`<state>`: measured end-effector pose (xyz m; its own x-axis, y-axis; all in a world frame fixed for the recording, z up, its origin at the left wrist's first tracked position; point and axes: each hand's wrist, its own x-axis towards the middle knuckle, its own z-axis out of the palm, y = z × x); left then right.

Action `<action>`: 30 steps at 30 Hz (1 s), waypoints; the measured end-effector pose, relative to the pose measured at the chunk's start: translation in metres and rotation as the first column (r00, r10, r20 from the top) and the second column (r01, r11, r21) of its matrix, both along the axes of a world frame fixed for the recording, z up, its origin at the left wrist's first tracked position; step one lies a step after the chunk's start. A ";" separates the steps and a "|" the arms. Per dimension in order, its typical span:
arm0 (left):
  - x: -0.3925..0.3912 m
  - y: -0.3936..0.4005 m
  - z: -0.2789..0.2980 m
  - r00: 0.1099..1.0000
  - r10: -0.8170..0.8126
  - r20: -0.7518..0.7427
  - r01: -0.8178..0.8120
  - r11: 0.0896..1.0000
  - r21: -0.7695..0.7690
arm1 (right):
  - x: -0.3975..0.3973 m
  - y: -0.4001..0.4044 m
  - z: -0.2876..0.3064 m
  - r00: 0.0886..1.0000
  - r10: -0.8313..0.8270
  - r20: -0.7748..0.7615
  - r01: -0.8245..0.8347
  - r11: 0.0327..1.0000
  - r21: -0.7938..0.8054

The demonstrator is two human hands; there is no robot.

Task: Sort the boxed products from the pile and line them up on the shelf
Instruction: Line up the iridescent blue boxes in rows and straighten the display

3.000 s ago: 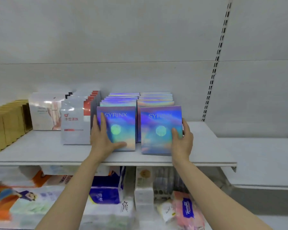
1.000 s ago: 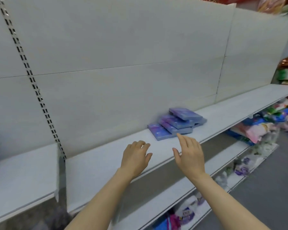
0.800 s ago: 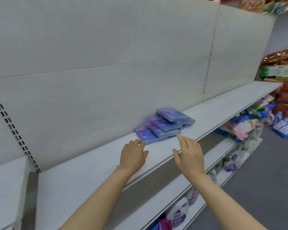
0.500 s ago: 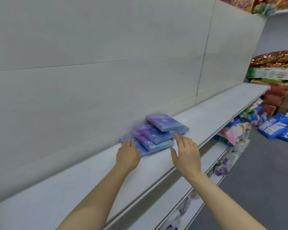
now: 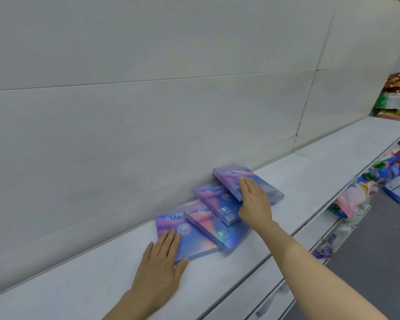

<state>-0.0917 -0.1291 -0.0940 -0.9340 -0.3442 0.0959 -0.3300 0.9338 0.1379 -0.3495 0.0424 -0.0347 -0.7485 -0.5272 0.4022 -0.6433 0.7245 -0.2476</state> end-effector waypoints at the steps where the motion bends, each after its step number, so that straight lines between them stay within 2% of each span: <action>1: 0.013 -0.004 -0.002 0.999 0.025 -0.028 -0.025 1.000 0.006 | -0.007 -0.003 -0.005 1.000 0.000 -0.014 0.001 0.999 0.034; 5: 0.053 -0.015 -0.001 0.931 0.231 -0.282 -0.254 0.966 -0.047 | -0.017 -0.011 -0.016 0.995 -0.005 -0.095 0.009 0.999 0.044; 7: 0.063 -0.019 0.009 0.889 0.346 -0.299 -0.377 0.925 -0.048 | -0.006 -0.013 -0.015 0.987 -0.003 -0.158 0.009 0.999 0.041; 11: 0.073 -0.019 0.013 0.836 0.514 -0.191 -0.515 0.856 0.048 | 0.035 -0.009 -0.014 0.961 0.035 -0.273 -0.044 0.999 -0.027; 13: 0.076 -0.019 0.015 0.814 0.580 -0.036 -0.575 0.813 0.089 | 0.062 -0.006 -0.015 0.944 0.073 -0.321 -0.095 0.994 -0.055; 15: 0.080 -0.022 0.021 0.786 0.607 0.119 -0.618 0.764 0.184 | 0.089 -0.001 -0.021 0.931 0.123 -0.342 -0.152 0.987 -0.059; 18: 0.080 -0.026 0.032 0.783 0.589 0.198 -0.621 0.752 0.219 | 0.129 0.007 -0.031 0.917 0.204 -0.342 -0.224 0.974 -0.020; 21: 0.066 -0.031 0.042 0.759 0.580 0.297 -0.651 0.681 0.335 | 0.155 0.008 -0.026 0.957 0.190 -0.221 -0.199 0.980 -0.017; 23: 0.051 -0.028 0.048 0.721 0.599 0.348 -0.693 0.632 0.347 | 0.155 0.002 -0.013 0.987 0.071 -0.144 -0.076 0.997 -0.025; 25: 0.039 -0.015 0.054 0.675 0.627 0.389 -0.737 0.593 0.324 | 0.145 -0.002 0.002 0.996 -0.082 0.041 0.078 0.993 0.085; 27: 0.032 -0.003 0.058 0.665 0.649 0.370 -0.747 0.590 0.307 | 0.135 -0.004 0.012 0.922 -0.176 0.344 0.109 0.972 0.206; 28: 0.031 0.000 0.059 0.672 0.656 0.344 -0.741 0.601 0.300 | 0.134 -0.006 0.014 0.882 -0.189 0.431 0.100 0.970 0.222; 30: 0.035 0.001 0.059 0.681 0.676 0.282 -0.731 0.607 0.312 | 0.137 -0.010 0.014 0.884 -0.180 0.431 0.104 0.976 0.194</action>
